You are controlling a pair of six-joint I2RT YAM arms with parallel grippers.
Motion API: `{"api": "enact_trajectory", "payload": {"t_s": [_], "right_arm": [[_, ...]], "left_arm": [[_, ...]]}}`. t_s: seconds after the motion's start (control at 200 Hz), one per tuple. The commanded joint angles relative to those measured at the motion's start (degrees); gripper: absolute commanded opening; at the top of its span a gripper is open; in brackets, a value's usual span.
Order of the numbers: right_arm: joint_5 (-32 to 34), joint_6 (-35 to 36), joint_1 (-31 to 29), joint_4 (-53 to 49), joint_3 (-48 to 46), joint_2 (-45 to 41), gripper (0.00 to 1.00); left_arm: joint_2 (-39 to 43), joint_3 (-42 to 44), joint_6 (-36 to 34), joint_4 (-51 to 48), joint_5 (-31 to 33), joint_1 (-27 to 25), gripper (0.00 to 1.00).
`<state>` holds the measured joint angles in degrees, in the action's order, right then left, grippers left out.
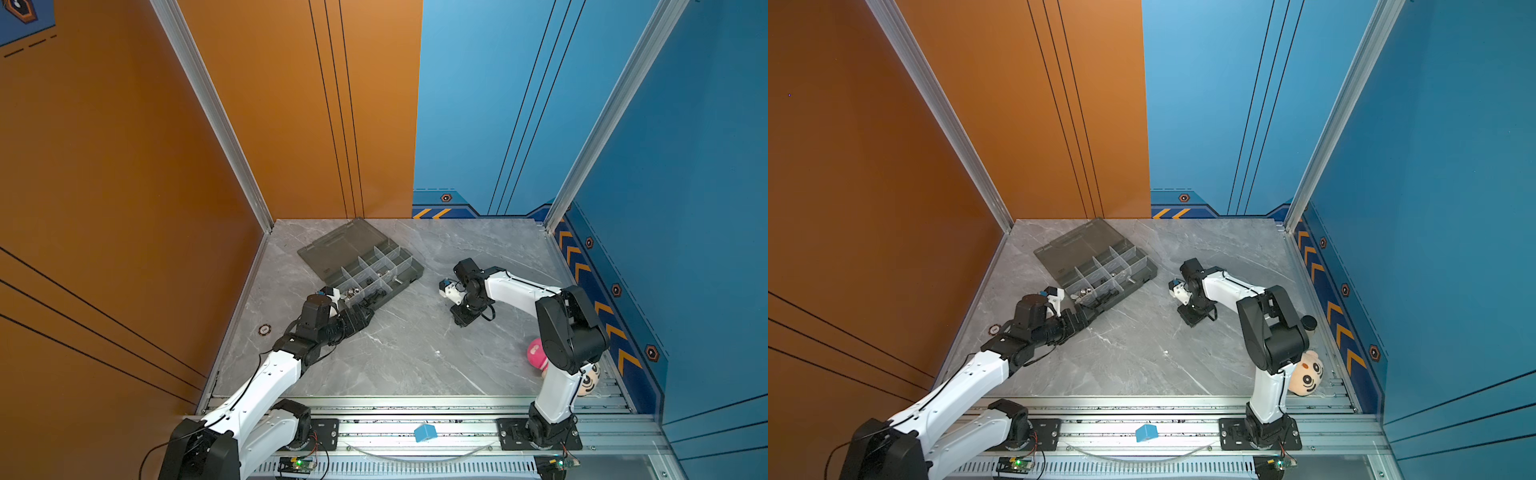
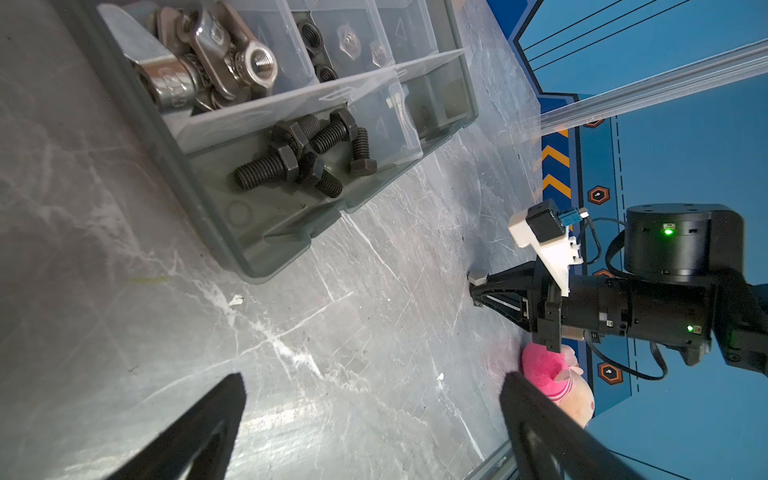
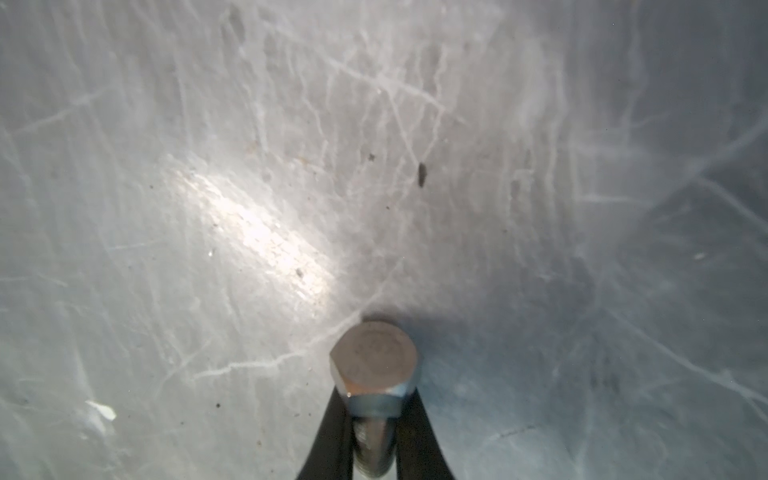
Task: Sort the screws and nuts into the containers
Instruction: 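Carry the silver bolt with the right gripper over the bolt compartment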
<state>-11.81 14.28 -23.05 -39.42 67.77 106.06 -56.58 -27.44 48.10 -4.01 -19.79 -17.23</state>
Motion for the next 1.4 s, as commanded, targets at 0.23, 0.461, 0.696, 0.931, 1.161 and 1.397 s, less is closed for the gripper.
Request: {"api": "enact_trajectory", "payload": {"t_s": [0.23,0.461,0.696,0.931,1.161,1.397], "right_arm": [[-15.4,-7.1,-0.2,7.6,1.8,-6.4,0.00],[-18.6,-9.7,-1.2,11.6,8.1,-7.9,0.00],[-17.9,-9.9,-3.6,12.5,17.7,-2.3,0.00],[-11.6,-11.1,-6.5,14.7,26.4,5.3,0.00],[-3.9,-16.1,-7.8,19.4,30.7,11.2,0.00],[0.3,-18.6,-8.8,19.3,34.8,18.0,0.00]], "left_arm": [[1.2,1.0,0.0,0.2,-0.7,0.4,0.98],[1.1,1.1,-0.1,0.7,-1.0,0.5,0.98],[2.1,1.3,-0.1,0.2,-1.0,0.7,0.98],[3.5,1.5,-0.3,-1.2,-0.8,1.1,0.98],[4.5,1.6,-0.5,-2.0,-0.8,1.6,0.98],[4.8,1.7,-0.7,-2.3,-1.0,2.2,0.98]]}}
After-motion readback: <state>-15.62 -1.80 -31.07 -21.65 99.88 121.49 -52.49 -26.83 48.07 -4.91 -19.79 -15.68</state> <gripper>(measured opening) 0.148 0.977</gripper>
